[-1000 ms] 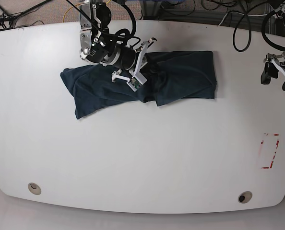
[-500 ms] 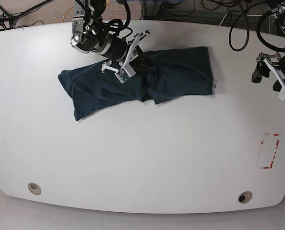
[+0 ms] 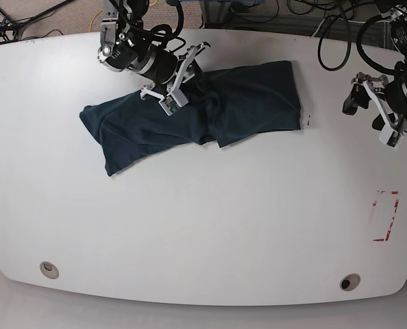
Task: Fold the T-shirt properly
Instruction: 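Grasp both ends of the folded strip with the left and right grippers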
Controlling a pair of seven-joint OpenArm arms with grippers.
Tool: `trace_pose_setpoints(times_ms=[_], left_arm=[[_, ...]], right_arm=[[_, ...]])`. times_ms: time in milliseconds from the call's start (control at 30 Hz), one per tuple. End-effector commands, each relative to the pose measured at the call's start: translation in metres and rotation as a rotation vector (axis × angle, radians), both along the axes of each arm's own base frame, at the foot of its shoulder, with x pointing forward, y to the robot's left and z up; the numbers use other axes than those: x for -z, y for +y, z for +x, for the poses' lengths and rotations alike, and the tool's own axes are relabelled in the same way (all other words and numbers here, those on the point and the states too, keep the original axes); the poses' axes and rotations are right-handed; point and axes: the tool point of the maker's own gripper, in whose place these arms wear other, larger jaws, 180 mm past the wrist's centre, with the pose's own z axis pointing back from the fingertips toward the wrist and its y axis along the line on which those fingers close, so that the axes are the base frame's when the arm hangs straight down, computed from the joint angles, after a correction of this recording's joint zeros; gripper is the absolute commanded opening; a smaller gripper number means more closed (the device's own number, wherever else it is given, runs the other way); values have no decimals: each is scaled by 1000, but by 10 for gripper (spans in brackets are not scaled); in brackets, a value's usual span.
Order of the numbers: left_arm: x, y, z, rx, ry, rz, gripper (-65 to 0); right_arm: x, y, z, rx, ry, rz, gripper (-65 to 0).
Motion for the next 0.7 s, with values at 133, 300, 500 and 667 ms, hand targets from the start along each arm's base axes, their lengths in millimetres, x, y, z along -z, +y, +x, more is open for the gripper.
trace_pose_setpoints(times_ms=[133,300,500,667], left_arm=[[1,-41,10,94,-27,-73,-179],[9,-88,11,145,-23,-180,-179],[18,-131,8,186,0,-256,-189],[34,-154,5,200,39,-218,-294]], right_arm=[[-19,-11,8,51,-61,12,-349],[-24,-41,23,133,-92,-4,-344],[-36,-99,49,273,-154,-37,-320],[-45,-150,73,356,-183,-122,-214]])
